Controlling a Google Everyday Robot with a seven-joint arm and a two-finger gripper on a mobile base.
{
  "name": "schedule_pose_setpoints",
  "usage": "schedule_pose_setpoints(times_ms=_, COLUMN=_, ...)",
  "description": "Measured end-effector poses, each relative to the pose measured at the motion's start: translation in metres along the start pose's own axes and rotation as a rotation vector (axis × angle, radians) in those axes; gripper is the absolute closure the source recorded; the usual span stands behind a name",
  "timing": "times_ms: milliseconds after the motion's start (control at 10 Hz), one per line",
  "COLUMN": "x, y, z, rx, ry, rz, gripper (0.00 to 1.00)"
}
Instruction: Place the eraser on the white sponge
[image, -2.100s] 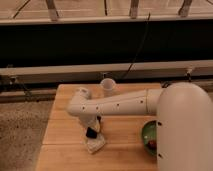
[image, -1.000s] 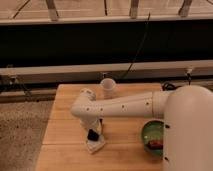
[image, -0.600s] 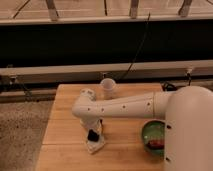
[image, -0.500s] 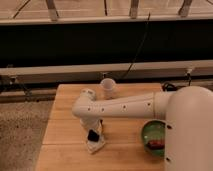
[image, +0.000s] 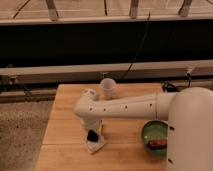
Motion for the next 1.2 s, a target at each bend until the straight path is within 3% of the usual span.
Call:
schedule_pose_setpoints(times_ms=200, x=0.0, y=0.001, z=0.0, rx=0.002, ry=-0.001, rz=-0.003, gripper=0.2)
schedule_pose_setpoints(times_ms=500, x=0.0, y=0.007, z=0.0, rx=0.007, ry=-0.01, rz=0.005, gripper=0.26)
schedule_pose_setpoints(times_ms=700, x=0.001, y=0.009, z=-0.001, rx=0.012, ry=-0.01, rz=0.007, gripper=0.21)
schedule_pose_setpoints(times_ms=1200, x=0.003, y=0.015, z=-0.004, rx=0.02, ry=-0.009, rz=0.009, gripper=0.2)
